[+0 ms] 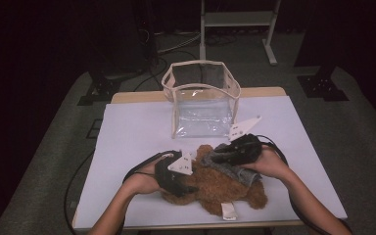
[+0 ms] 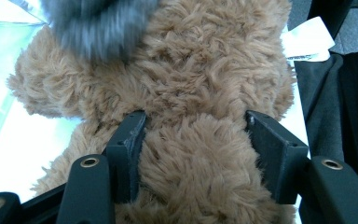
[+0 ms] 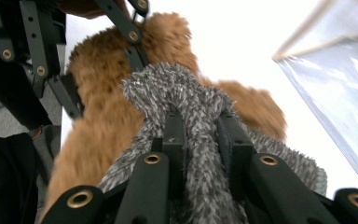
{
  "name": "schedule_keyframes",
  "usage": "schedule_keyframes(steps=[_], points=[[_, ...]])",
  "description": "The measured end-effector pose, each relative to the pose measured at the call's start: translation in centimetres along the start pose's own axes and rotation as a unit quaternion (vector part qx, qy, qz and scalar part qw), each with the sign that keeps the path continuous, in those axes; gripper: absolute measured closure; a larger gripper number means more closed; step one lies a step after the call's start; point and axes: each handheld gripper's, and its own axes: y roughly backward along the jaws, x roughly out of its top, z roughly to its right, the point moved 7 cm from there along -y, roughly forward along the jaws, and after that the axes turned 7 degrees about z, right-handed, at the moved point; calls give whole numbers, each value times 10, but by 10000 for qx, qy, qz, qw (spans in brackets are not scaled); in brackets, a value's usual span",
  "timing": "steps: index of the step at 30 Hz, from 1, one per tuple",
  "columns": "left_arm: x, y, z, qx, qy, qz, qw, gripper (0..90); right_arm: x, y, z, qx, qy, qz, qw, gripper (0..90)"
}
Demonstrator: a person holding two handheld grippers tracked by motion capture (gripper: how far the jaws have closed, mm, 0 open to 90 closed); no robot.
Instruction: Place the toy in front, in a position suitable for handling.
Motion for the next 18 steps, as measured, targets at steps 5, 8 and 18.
schedule_keyframes(steps=[5,8,18], points=[[0,1,-4,75,29,-23,10000,409,-22,35,5,-215,-336,233,9989,748],[-2,3,-11,126,131,22,9998,409,-36,58,2,-304,-452,378,9978,748],[-7,8,-29,203,445,71,9988,408,-56,67,-5,-258,-692,750,9944,748]])
